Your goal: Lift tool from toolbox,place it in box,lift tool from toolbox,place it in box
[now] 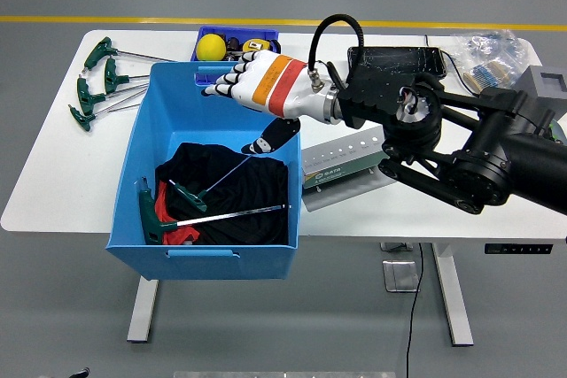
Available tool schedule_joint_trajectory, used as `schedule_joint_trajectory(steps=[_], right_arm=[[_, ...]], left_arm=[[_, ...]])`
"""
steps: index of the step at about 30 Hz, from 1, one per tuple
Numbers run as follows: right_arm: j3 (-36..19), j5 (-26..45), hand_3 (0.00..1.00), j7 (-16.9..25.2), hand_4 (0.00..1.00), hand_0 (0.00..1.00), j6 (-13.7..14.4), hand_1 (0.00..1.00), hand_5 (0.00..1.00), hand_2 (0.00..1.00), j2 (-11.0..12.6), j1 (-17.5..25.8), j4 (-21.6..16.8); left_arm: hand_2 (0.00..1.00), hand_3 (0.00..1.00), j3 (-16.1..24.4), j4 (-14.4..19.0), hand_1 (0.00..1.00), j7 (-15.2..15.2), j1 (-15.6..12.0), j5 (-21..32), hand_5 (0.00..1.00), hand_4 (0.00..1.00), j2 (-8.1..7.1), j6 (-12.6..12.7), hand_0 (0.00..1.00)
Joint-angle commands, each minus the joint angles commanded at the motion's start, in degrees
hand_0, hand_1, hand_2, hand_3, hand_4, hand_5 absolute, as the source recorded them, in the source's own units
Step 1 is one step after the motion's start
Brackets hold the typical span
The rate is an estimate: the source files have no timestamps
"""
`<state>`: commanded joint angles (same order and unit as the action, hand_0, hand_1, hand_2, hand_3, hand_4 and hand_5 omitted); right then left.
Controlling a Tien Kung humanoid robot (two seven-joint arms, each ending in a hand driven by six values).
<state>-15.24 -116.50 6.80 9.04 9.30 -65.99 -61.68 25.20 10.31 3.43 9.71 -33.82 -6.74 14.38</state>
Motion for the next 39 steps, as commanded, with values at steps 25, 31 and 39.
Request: schedule_joint_trajectory(steps=[25,31,39], right_arm=[[-32.4,54.9,0.829,5.8,0.998,0.803,-2.4,0.787,0.695,0.822,16.0,31.7,-5.4],[-41.3,69.4,0.839,5.7,0.998,0.806,-5.6,0.793,0.803,0.828,16.9,40.0,-8.0],[-52.7,75.6,0.858,5.8,0.998,0.811,-8.8,0.798,0.846,0.836,13.3,50.1,-8.7]], left_arm=[[0.78,0.661,1.6,0.0,0.786,0.0,-0.7,-1.9,0.658,0.686,0.98,0.7,0.763],[0.781,0.66,2.6,0.0,0.784,0.0,-0.8,-2.9,0.657,0.686,1.03,0.7,0.762],[0.78,0.661,3.3,0.0,0.782,0.1,-0.9,-3.7,0.658,0.686,1.1,0.9,0.763]])
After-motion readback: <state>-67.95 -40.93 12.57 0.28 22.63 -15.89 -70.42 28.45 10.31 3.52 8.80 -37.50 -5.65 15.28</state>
